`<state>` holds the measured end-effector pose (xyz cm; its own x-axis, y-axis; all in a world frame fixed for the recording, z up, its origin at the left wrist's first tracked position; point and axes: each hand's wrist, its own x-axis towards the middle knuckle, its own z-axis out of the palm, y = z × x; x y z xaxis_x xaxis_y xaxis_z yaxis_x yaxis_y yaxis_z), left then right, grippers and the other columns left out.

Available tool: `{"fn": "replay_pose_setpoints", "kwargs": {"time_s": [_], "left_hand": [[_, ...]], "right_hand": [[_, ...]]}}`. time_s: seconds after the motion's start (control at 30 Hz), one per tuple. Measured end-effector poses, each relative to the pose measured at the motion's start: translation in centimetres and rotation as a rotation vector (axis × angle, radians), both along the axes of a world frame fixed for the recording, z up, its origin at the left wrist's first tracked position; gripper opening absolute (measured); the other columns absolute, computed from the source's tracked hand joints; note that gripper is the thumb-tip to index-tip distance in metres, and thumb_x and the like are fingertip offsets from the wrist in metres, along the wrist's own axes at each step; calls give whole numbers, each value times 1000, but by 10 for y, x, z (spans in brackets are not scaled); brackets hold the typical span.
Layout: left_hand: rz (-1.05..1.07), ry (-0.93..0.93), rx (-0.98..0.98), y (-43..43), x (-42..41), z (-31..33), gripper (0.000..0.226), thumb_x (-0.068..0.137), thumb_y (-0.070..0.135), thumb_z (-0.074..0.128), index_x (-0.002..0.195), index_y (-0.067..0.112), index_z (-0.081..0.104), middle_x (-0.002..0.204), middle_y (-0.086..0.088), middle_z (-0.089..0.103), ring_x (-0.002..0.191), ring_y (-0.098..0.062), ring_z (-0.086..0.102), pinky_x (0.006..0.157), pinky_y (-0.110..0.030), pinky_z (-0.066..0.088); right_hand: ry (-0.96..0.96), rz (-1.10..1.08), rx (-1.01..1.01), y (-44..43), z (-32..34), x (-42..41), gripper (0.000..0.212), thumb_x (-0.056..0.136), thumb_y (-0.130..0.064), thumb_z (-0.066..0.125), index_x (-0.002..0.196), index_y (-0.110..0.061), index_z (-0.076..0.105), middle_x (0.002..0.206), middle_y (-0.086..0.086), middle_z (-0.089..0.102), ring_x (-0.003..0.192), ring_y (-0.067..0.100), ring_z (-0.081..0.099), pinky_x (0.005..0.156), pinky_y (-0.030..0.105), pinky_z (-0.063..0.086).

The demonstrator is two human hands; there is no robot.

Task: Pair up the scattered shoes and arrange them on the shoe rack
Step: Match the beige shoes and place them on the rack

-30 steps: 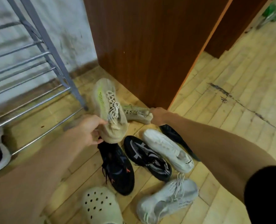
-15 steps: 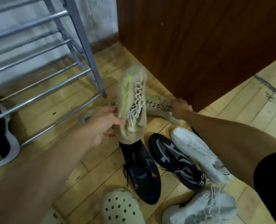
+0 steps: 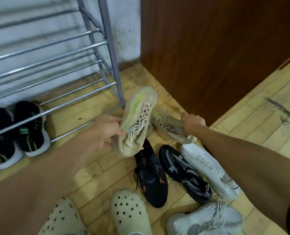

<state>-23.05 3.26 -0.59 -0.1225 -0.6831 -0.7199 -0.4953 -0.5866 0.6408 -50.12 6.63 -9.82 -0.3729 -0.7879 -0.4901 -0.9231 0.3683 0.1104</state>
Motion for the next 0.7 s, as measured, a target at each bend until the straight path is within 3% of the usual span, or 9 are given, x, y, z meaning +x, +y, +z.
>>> {"fn": "replay_pose_setpoints", "kwargs": {"time_s": [0.1, 0.2, 0.37, 0.47, 0.6, 0.7], "left_hand": [[-19, -39, -49, 24, 12, 28, 33, 82, -4, 65, 108, 17, 62, 96, -6, 64, 79, -17, 55, 59, -31, 45], [24, -71, -29, 51, 28, 43, 25, 82, -4, 64, 103, 7, 64, 88, -9, 64, 76, -19, 56, 56, -34, 47], [153, -51, 45, 85, 54, 39, 31, 83, -5, 63, 114, 0, 62, 95, -16, 62, 78, -27, 58, 80, -50, 53], [251, -46, 60, 94, 66, 29, 33, 83, -5, 63, 116, -2, 60, 104, -20, 63, 93, -34, 62, 84, -52, 54], [370, -3, 58, 85, 79, 11, 34, 84, -3, 64, 117, 0, 56, 92, -18, 60, 82, -32, 61, 62, -47, 54], [457, 23, 54, 65, 88, -8, 34, 84, -2, 63, 118, -1, 59, 97, -18, 64, 80, -31, 62, 57, -43, 53]], "right_hand": [[17, 59, -38, 11, 41, 19, 35, 90, -9, 53, 125, -7, 48, 115, 12, 61, 106, 30, 59, 75, 36, 49], [-50, 7, -77, 21, 76, 27, 35, 83, -13, 65, 117, -10, 58, 101, 7, 63, 89, 25, 63, 72, 32, 53], [-417, -87, -36, 32, 115, 45, 66, 79, -12, 76, 139, -14, 48, 126, 14, 58, 84, 29, 67, 62, 33, 61], [-632, -165, -23, 38, 115, 65, 71, 80, -8, 75, 143, -11, 42, 109, 16, 62, 83, 29, 65, 74, 42, 61], [-825, -270, -22, 31, 91, 94, 71, 83, -5, 72, 144, -5, 38, 119, 24, 63, 91, 36, 68, 76, 48, 59], [-916, -341, -65, 11, 70, 109, 72, 80, -8, 76, 143, -4, 42, 99, 14, 68, 82, 31, 69, 68, 43, 61]]}}
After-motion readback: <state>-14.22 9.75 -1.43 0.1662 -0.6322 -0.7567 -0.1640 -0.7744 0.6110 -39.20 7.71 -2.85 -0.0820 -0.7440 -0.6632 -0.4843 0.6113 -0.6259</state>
